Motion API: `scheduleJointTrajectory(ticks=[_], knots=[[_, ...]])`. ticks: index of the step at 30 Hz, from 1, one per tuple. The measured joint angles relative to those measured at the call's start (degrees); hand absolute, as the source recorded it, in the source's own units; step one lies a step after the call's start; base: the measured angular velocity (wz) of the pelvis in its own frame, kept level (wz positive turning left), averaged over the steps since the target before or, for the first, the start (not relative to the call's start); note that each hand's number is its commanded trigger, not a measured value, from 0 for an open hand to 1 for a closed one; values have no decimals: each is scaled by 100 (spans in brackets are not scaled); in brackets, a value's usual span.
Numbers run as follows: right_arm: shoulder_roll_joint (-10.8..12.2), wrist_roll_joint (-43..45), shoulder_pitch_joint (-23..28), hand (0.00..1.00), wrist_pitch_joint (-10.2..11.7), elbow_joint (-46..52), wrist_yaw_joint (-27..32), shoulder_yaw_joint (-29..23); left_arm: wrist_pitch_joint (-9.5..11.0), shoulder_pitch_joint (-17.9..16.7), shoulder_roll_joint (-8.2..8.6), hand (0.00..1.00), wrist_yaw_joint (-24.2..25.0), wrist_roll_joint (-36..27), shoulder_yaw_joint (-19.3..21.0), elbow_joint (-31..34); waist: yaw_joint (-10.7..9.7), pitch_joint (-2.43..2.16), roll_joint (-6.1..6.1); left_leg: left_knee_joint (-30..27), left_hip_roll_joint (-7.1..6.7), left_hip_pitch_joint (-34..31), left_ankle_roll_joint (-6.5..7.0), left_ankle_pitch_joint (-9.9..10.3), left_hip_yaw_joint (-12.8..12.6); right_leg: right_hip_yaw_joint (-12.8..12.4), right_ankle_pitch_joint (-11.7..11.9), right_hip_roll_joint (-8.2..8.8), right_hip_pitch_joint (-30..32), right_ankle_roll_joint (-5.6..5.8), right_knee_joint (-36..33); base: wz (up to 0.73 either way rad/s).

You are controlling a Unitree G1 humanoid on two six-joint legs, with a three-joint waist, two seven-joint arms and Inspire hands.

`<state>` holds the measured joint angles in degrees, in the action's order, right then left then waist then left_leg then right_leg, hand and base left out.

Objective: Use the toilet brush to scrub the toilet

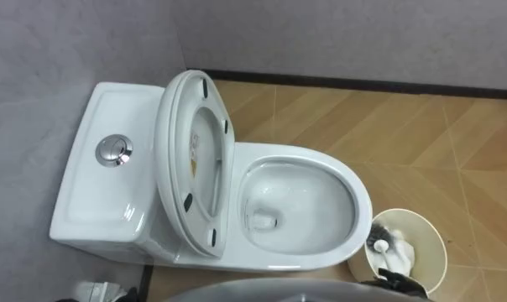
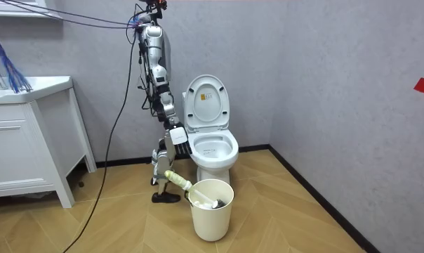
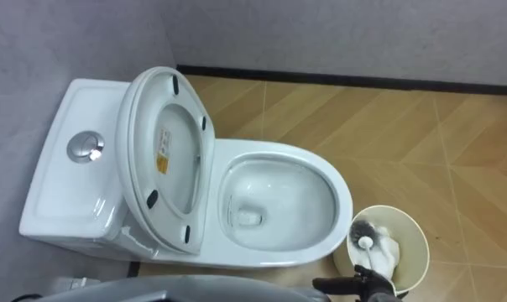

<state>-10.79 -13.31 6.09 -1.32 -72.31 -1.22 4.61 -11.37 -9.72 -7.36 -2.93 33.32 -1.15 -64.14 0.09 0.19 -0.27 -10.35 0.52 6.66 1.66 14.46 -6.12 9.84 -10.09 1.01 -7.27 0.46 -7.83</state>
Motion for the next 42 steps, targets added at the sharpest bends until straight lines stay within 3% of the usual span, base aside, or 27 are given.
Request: scheduleJointTrajectory(ticks=[4,8,14,18,27,35,42], knots=[[-2,362,111,0,-15,-127,127,-43,17,-12,7,0,-28,1,28,0,-3,4,-7,-4,-4,52,0,0,-17,-173,0,-19,3,-1,-13,-2],[3,1204,238,0,-310,-209,235,-37,15,-64,8,0,-71,-15,97,26,-3,-2,6,68,4,103,2,-1,-98,-270,-14,-23,31,-8,-96,-11],[53,1539,305,0,-566,-133,547,-175,43,-92,10,0,-318,-252,152,25,-46,-1,0,72,9,191,4,-1,-163,-366,-14,-37,24,-9,-125,-8],[80,1585,225,0,-564,-65,845,-367,102,-95,10,0,-409,-386,204,27,-129,0,0,68,37,194,4,-1,-165,-367,-14,-38,30,-9,-140,0],[100,1591,203,0,-398,403,1543,-533,172,-132,7,0,-560,-455,203,40,-168,2,21,71,54,186,2,-1,-180,-402,-26,-51,39,-20,-107,0],[104,1619,175,0,51,1270,2073,-812,397,-261,-120,0,-610,-461,325,480,-115,-21,19,79,67,70,-1,-2,-325,-504,-20,-92,234,-26,-203,-9],[96,1811,154,0,148,1544,2521,-829,448,-292,-125,0,-749,-564,320,479,-136,-25,-28,82,74,52,-7,1,-321,-500,-19,-94,241,-28,-199,0]])
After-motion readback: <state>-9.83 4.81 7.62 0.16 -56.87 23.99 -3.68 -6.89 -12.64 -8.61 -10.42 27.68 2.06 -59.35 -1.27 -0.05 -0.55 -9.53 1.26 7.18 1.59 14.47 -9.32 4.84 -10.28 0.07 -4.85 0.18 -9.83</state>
